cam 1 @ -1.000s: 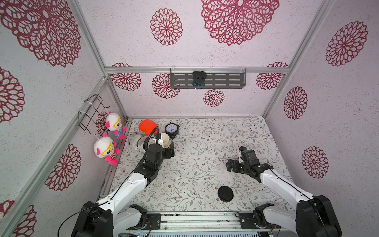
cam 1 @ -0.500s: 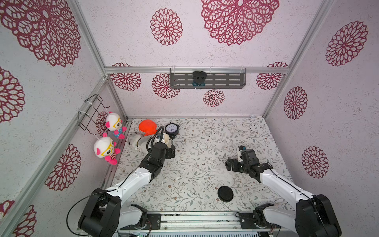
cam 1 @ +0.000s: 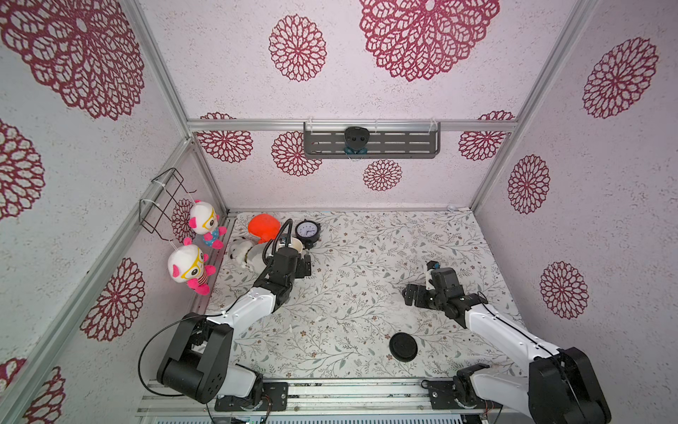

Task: Put the leak-proof paper on the milk tea cups
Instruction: Pick up the cup at the center of the board, then pick up the leak-proof paper from the center of the board.

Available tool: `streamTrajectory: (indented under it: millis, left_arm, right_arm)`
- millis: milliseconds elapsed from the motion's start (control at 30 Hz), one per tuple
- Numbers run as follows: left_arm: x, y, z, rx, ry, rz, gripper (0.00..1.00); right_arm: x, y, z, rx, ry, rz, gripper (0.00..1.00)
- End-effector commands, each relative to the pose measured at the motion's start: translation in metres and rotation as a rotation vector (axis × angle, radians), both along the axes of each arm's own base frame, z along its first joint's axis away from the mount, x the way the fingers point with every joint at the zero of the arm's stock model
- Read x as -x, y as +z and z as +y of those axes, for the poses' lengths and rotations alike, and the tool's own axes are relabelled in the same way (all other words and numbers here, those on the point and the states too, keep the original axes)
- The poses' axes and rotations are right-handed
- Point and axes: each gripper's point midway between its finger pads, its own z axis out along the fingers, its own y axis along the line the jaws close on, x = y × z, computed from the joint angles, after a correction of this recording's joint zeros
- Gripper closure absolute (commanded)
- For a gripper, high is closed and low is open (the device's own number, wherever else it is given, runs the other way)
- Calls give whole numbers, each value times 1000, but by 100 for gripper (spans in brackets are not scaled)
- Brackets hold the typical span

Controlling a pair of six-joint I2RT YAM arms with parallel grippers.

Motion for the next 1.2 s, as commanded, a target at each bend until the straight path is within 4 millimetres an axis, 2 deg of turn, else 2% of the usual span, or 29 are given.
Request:
streamTrajectory:
  millis: [0, 200, 367, 500, 700, 833, 967, 1167]
  left_arm:
    - [-15, 14, -2, 3, -8, -59, 0]
    - [-27, 10, 1, -8, -4, -70, 3]
    - [-31, 7, 1, -10, -7, -81, 15]
    - [-30, 12, -5, 14, -39, -108, 30]
    - [-16, 30, -17, 55, -112, -128, 32]
    - [6, 47, -52, 124, -267, -126, 32]
    - [36, 65, -87, 159, -387, -161, 33]
    - [68, 60, -135, 141, -495, -155, 31]
  right_arm:
    - [-2, 10, 6, -24, 23, -39, 1]
    - [-2, 8, 7, -29, 26, -38, 1]
    - [-2, 7, 7, -33, 26, -39, 1]
    - [1, 5, 6, -27, 23, -33, 1]
    - [12, -8, -11, 43, -39, 37, 1]
    - [22, -19, -20, 118, -72, 118, 2]
    - [23, -20, -14, 159, -59, 131, 5]
    - [21, -34, 5, 185, -22, 167, 12]
